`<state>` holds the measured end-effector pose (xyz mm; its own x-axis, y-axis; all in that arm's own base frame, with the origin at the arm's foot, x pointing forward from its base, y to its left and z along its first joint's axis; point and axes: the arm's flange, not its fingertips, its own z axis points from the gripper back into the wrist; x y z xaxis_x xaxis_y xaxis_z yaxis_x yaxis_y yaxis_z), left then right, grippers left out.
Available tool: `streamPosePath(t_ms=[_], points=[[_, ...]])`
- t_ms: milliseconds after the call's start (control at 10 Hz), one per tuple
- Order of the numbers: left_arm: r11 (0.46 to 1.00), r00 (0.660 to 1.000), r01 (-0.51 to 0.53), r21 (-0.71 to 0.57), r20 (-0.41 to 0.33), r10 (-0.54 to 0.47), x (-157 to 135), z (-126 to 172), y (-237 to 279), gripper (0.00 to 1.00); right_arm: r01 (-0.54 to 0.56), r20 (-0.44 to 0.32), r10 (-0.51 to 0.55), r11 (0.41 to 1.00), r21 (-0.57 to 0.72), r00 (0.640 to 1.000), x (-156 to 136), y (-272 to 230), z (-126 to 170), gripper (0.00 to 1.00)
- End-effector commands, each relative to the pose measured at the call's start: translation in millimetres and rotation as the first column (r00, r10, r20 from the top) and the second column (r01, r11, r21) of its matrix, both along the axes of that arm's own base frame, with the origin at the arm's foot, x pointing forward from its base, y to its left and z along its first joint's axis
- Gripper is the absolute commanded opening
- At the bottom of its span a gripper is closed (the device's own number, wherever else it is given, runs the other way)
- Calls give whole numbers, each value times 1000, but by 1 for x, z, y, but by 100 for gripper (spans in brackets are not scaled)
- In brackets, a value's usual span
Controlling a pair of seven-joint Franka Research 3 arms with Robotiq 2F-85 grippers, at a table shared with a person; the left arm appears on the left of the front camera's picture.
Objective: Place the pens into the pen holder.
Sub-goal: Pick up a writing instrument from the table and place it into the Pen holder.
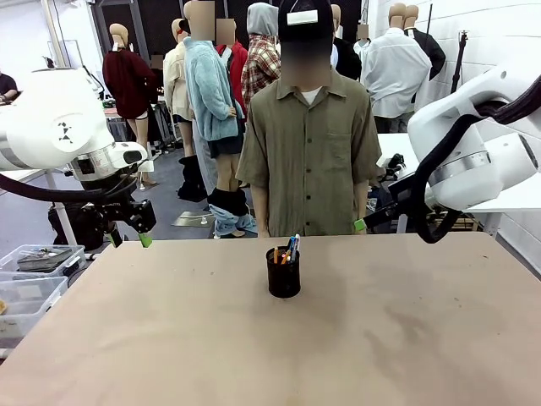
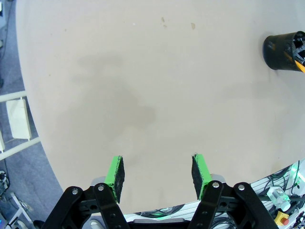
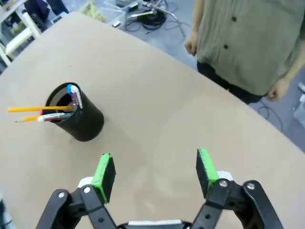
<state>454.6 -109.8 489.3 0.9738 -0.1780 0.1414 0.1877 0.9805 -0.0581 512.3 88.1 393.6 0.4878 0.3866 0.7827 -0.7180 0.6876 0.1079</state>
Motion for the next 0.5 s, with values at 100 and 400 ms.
streamPosePath(t_ms=[100,400], points=[[1000,1000,-9,14,-1,9,-1,2,0,74,-66,50,66,998,5,997,1,-2,4,85],[1000,1000,-9,14,-1,9,-1,2,0,74,-66,50,66,998,5,997,1,-2,4,85]])
